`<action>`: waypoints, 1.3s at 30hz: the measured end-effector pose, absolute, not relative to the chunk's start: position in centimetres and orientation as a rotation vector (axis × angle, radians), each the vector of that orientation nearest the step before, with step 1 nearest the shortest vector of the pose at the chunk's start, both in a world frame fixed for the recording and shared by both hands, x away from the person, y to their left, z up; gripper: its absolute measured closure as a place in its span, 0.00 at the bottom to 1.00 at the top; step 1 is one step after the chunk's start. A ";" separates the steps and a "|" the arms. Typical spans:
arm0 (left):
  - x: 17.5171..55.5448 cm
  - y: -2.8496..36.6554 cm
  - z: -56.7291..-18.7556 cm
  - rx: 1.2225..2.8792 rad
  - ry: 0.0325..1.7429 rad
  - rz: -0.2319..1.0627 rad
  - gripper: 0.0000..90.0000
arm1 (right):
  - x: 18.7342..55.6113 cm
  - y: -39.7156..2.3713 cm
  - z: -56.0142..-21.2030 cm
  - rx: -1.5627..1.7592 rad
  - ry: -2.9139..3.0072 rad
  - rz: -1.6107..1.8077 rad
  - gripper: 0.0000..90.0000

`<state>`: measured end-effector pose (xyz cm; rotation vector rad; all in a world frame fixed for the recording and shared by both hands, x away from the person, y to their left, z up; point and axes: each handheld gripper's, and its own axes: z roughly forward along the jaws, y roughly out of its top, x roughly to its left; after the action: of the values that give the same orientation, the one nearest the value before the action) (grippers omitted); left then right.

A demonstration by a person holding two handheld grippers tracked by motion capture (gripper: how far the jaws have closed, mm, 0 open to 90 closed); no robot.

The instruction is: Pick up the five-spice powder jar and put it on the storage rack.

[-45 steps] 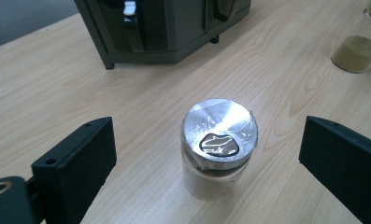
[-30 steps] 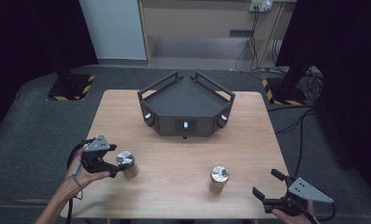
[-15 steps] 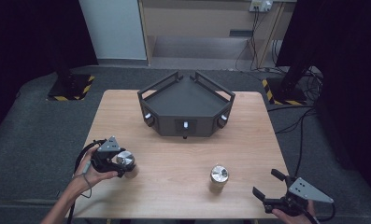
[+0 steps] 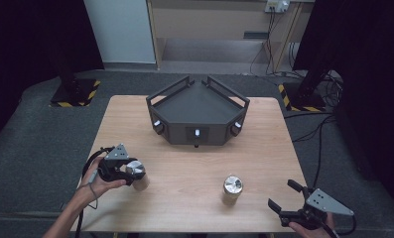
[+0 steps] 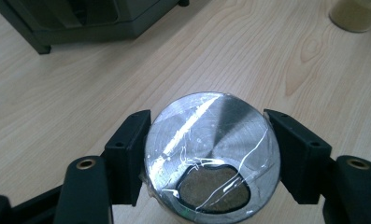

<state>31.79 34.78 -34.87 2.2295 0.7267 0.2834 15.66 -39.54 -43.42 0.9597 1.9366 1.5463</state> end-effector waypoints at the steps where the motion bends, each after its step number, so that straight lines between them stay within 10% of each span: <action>1: 31.9 34.7 -34.5 2.225 0.721 0.280 0.38 | 15.7 -39.5 -43.4 0.959 1.938 1.546 0.02; 39: 42.6 21.8 -18.3 2.274 0.563 0.206 0.38 | 16.0 -39.9 -43.7 0.972 1.948 1.575 0.03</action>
<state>42.64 21.83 -18.29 2.2744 0.5627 0.2060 15.98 -39.88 -43.66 0.9724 1.9478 1.5755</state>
